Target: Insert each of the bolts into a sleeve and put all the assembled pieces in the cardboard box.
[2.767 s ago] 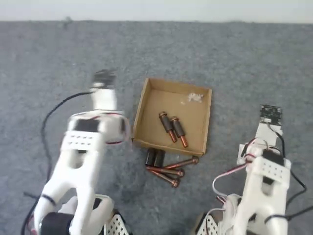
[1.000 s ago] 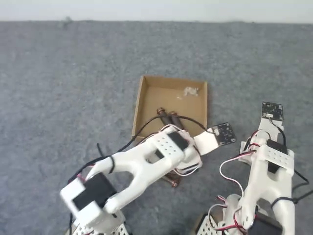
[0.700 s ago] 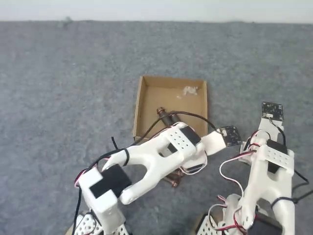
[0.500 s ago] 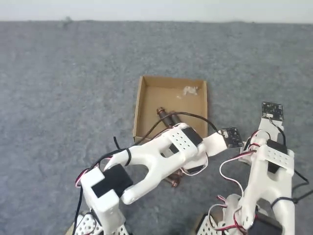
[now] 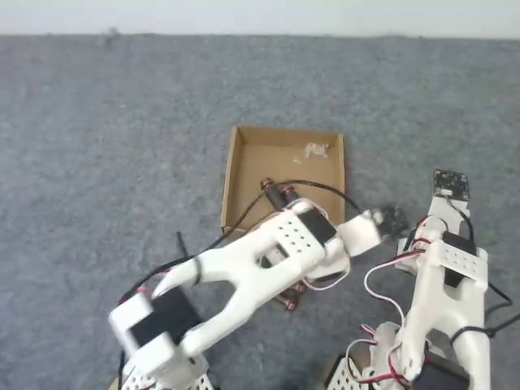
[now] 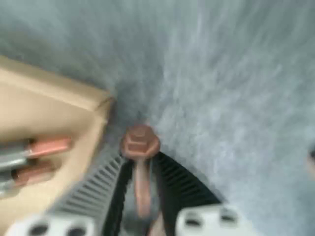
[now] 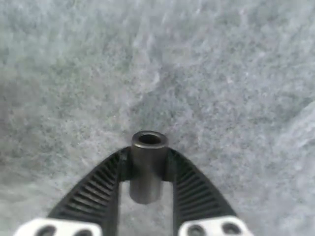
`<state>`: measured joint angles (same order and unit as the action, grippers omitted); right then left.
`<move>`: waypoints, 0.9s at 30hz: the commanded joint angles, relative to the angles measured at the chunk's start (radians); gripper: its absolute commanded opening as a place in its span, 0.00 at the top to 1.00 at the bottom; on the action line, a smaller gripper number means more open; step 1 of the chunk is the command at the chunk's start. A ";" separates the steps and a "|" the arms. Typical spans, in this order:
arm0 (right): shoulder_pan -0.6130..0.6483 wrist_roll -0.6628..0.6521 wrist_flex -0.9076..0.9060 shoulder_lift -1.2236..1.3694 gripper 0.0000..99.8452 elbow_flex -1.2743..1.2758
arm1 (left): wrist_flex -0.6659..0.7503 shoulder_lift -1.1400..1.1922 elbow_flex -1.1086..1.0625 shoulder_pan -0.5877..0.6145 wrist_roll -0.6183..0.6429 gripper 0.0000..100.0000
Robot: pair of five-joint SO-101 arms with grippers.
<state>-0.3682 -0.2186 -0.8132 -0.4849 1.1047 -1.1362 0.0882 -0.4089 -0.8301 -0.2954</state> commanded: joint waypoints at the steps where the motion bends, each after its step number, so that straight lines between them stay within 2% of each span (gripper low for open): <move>1: 0.033 -0.015 0.013 -0.002 0.99 -0.044 | 0.002 -0.187 0.004 -0.009 -0.003 0.95; 5: 0.033 -0.014 0.013 -0.002 0.99 -0.044 | 0.031 -0.212 -0.025 0.009 0.009 0.95; 9: 0.030 -0.014 0.013 -0.002 0.99 -0.044 | 0.068 -0.207 -0.036 0.025 0.118 0.95; 13: 0.021 -0.014 0.008 -0.008 0.99 -0.044 | 0.071 -0.206 -0.076 0.018 0.095 0.95; 16: -0.047 0.021 0.008 -0.013 0.99 -0.051 | 0.101 -0.204 -0.116 0.021 0.080 0.94; 22: -0.157 0.118 0.013 -0.015 0.99 -0.078 | 0.265 -0.204 -0.254 0.023 0.084 0.94; 27: -0.242 0.209 0.068 -0.013 0.99 -0.078 | 0.299 -0.204 -0.271 0.025 0.086 0.94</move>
<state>-0.5600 -0.0591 -0.7748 -0.4833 1.0833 -0.8707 -0.0667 -0.6836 -0.8132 -0.2079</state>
